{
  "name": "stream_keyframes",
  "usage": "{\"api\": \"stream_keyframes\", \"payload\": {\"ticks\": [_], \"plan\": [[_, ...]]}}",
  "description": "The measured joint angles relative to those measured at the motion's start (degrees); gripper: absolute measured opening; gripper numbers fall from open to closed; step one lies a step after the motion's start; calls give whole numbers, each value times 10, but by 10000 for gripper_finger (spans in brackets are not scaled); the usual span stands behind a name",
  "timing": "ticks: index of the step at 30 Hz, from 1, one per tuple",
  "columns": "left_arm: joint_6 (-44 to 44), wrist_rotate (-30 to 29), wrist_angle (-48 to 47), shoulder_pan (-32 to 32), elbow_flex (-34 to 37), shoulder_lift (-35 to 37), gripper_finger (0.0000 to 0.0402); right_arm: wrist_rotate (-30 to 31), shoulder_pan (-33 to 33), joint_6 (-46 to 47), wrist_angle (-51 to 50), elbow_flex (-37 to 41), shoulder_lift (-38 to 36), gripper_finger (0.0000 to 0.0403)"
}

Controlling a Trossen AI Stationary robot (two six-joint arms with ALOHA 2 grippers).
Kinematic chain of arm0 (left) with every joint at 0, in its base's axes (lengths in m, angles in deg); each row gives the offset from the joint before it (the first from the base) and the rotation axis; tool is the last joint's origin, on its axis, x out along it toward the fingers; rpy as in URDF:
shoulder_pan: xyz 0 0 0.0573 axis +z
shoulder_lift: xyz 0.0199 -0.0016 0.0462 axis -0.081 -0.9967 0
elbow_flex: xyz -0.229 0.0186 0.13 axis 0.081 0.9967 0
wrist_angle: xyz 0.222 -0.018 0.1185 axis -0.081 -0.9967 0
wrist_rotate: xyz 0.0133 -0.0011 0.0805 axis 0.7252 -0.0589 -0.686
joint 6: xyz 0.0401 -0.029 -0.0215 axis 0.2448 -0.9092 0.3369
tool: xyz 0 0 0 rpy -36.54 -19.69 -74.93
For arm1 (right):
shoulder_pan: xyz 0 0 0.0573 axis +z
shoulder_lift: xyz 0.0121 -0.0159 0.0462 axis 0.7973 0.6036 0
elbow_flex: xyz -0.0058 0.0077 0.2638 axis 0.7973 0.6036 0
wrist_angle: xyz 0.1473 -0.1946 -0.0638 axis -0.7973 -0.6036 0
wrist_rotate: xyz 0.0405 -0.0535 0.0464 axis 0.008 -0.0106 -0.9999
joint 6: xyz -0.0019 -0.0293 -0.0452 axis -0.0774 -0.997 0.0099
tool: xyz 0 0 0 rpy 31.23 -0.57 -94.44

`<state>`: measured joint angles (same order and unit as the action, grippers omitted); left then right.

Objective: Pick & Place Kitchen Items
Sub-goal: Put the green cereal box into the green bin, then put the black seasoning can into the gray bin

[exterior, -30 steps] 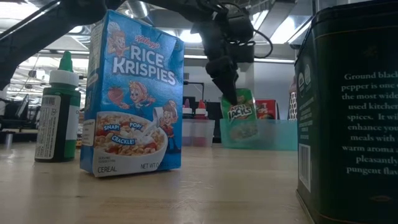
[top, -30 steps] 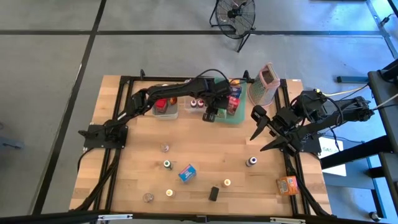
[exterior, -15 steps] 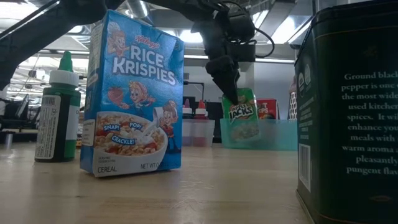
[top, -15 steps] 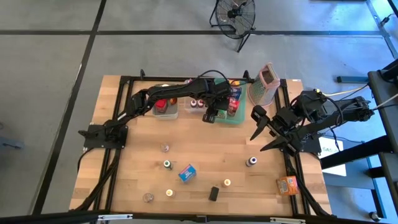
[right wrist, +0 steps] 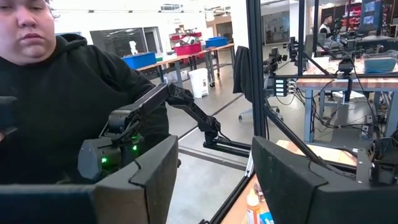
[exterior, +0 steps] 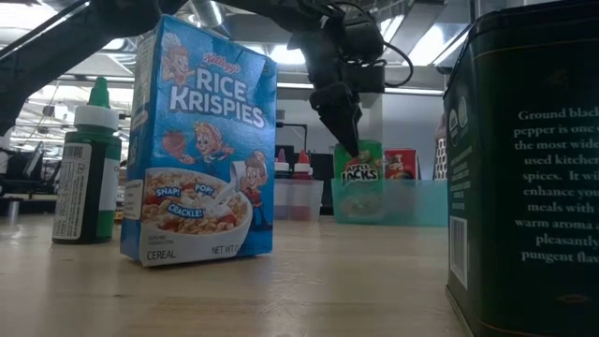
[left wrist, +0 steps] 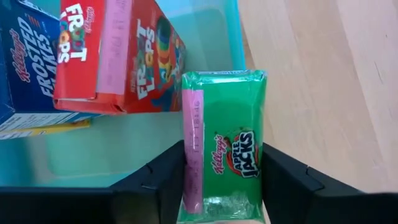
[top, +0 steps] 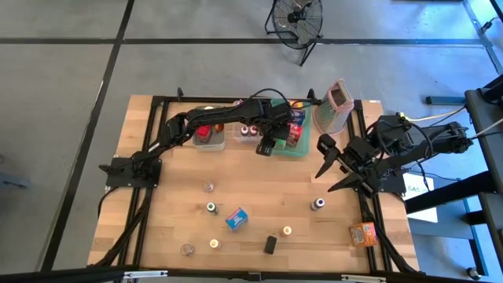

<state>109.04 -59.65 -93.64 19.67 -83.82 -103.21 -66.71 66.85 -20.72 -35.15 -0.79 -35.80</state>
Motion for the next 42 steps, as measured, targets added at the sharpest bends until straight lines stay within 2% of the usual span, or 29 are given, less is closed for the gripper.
{"api": "stream_keyframes", "payload": {"ticks": [17,31,39,42], "plan": [[-5,-6,12,0,-1,0,242,0,0,0,-16,0,0,208],[-1,-19,-12,-2,-37,1,281,0,0,0,-16,0,0,208],[30,-100,-34,-18,-75,1,286,0,0,0,-16,0,0,208],[41,-152,-42,-29,-72,15,286,0,0,0,-16,0,0,208]]}}
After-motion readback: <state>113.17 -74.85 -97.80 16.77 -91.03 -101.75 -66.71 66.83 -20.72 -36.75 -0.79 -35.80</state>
